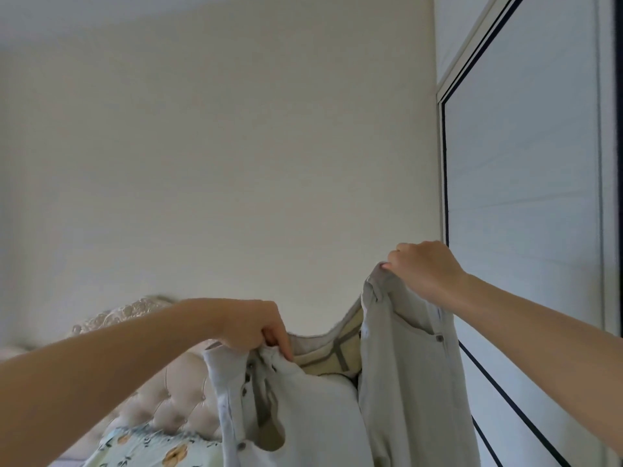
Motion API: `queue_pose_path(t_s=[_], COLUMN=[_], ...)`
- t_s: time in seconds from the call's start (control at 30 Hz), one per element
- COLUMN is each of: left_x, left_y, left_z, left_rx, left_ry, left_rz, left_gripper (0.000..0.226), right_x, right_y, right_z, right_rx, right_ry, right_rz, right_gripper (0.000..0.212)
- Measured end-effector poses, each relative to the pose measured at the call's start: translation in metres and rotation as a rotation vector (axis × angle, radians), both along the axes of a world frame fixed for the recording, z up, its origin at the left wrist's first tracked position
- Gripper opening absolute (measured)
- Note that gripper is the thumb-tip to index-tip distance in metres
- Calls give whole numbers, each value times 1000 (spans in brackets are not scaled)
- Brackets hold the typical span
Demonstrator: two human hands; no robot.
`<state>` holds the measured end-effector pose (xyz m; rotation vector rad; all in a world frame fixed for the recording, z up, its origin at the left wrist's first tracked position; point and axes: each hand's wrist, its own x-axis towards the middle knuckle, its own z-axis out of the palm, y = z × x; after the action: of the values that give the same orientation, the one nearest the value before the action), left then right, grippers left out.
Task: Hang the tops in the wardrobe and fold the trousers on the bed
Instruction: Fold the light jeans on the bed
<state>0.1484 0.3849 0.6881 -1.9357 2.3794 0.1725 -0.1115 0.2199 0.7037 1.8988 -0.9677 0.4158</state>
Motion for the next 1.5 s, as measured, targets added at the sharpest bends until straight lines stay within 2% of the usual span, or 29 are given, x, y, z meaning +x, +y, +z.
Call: queue_pose_path(t_s=[0.07, 0.2, 0.27, 0.47, 0.53, 0.6, 0.77, 0.87, 0.93, 1.07, 1.17, 1.23, 1.33, 1.4, 1.5], left_x=[9, 10, 9, 5, 2, -1, -8, -11, -13, -7, 7, 14, 20, 16, 11], left_y=[4, 5, 5, 4, 4, 5, 10, 12, 8, -2, -13, -18, -24, -25, -28], left_z=[5, 9, 6, -5, -3, -3, -6, -5, -4, -11, -19, -27, -41, -51, -67], left_rx=[-50, -75, -180, -534, -577, -557, -423, -381, -421, -555, -632, -616, -496, -390, -350], left_ry=[71, 301, 317, 335, 346, 370, 470, 568, 619, 567, 425, 369, 396, 472, 474], left_rz=[25, 52, 37, -46, -84, -87, -134, -172, -177, -94, 30, 106, 164, 177, 198], left_gripper=[60, 28, 15, 35, 40, 45, 73, 79, 81, 70, 26, 9, 26, 27, 40], right_x=[-1, -2, -2, 0, 0, 3, 4, -1, -2, -6, -13, -18, -22, -25, -30], right_y=[4, 11, 13, 22, 25, 28, 36, 43, 49, 60, 66, 68, 70, 72, 74], right_z=[2, 9, 13, 26, 28, 30, 32, 37, 41, 51, 55, 57, 60, 63, 64], right_rx=[-4, -32, -33, -41, -38, -34, -5, -16, -25, -38, -37, -44, -45, -39, -33], right_ry=[-4, -19, -46, -92, -99, -105, -127, -119, -118, -131, -150, -154, -169, -192, -212], right_rz=[6, 34, 64, 110, 112, 131, 164, 163, 178, 220, 231, 239, 253, 257, 264], right_gripper=[33, 31, 32, 38, 41, 49, 47, 48, 48, 45, 46, 47, 46, 46, 45])
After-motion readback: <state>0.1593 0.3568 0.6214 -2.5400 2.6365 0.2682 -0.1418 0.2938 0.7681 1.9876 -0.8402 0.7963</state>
